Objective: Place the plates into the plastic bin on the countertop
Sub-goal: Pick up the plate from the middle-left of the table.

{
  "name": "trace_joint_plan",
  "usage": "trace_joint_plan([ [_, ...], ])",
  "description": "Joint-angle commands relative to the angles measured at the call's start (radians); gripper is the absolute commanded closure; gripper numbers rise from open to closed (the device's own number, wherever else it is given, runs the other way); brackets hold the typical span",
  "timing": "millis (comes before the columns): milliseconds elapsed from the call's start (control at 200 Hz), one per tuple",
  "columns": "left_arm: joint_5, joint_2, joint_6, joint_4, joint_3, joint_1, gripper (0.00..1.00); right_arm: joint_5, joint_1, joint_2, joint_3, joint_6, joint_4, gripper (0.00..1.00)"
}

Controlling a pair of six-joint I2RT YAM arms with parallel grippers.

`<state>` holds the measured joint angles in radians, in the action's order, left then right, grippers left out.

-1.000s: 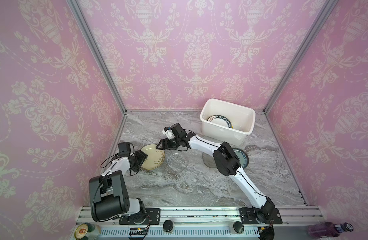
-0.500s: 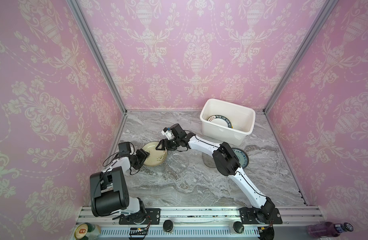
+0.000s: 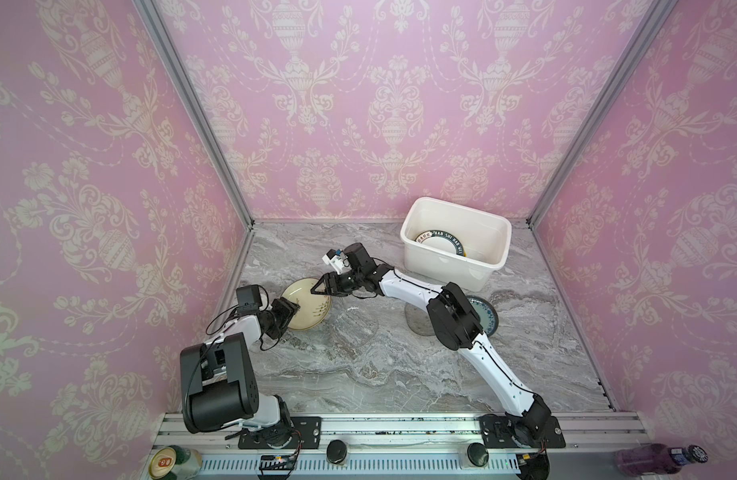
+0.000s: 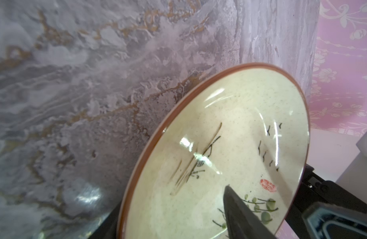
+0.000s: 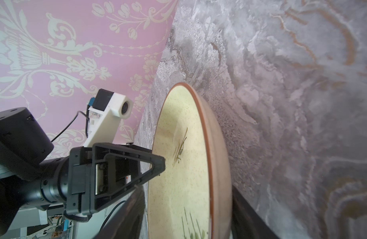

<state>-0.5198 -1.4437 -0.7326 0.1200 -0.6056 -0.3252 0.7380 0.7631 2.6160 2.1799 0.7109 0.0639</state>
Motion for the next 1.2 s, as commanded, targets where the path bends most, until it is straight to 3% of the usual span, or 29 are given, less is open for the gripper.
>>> trace_joint_plan([
  [0, -0.084, 0.005, -0.022, -0.052, 0.004, 0.005, 0.34, 0.108, 0.031, 0.022, -0.005, 0.026, -0.067, 0.39],
  [230, -0.087, 0.006, -0.03, -0.049, -0.002, 0.006, 0.34, 0.114, 0.036, 0.03, -0.007, 0.035, -0.069, 0.47],
  [881, -0.083, 0.021, -0.035, -0.056, -0.013, 0.006, 0.31, 0.062, 0.015, 0.009, -0.002, 0.011, 0.028, 0.86],
  [1196, -0.086, 0.131, -0.002, -0.026, -0.033, 0.006, 0.21, -0.012, -0.04, -0.099, -0.051, -0.015, 0.074, 0.9],
])
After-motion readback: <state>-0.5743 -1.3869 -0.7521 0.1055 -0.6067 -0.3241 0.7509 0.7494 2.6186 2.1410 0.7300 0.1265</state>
